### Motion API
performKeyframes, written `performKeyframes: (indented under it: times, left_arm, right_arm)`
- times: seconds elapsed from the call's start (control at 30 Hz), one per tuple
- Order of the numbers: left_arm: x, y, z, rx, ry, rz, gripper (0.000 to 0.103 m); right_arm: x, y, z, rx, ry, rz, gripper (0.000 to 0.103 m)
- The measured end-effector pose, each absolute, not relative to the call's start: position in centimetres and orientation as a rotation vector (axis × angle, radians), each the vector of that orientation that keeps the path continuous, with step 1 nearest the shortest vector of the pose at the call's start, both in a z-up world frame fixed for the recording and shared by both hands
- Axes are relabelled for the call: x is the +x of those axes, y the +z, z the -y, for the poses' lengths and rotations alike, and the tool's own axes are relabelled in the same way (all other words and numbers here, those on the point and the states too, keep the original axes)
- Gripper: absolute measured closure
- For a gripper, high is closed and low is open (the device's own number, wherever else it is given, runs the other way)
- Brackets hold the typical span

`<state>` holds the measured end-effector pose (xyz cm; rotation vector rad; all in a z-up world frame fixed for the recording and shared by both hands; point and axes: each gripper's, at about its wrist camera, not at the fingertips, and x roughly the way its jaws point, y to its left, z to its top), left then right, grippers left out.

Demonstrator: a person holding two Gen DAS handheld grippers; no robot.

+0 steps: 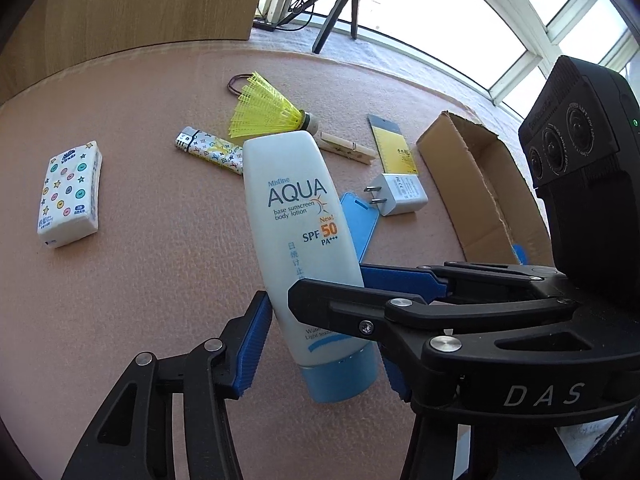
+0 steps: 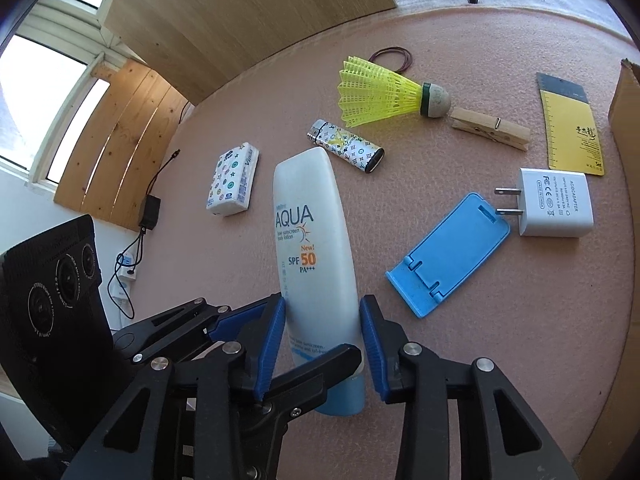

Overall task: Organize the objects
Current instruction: 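Open the left tool off the sunscreen tube while the right tool holds it, then carry the sunscreen tube into the cardboard box and open the right tool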

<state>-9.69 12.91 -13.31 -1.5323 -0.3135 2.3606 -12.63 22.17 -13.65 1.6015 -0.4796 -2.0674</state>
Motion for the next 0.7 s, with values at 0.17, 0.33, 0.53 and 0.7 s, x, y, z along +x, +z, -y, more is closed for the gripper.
performKeyframes:
  times: [0.17, 0.33, 0.53, 0.7]
  left_arm:
    - [-10.3, -10.9, -15.6, -1.46, 2.35, 0.254, 0.048]
    - [-11.6, -8.9, -20.0, -1.388, 2.319, 0.19, 0.048]
    - [-13.5, -7.9, -26.1, -1.328, 2.252, 0.124, 0.048]
    - [-14.8, -8.0, -31.5, -1.297, 2.191, 0.091, 0.048]
  right_arm:
    - [-12.0, -11.2, -24.7, 1.554, -2.131, 0.52, 0.069]
    - [-11.1, -8.9, -28.0, 1.513, -2.227, 0.532, 0.069]
    - [-10.0, -7.4, -33.5, 1.493, -2.335, 0.577, 0.069]
    - [-9.3, -7.1, -38.5, 1.493, -2.416, 0.63, 0.069]
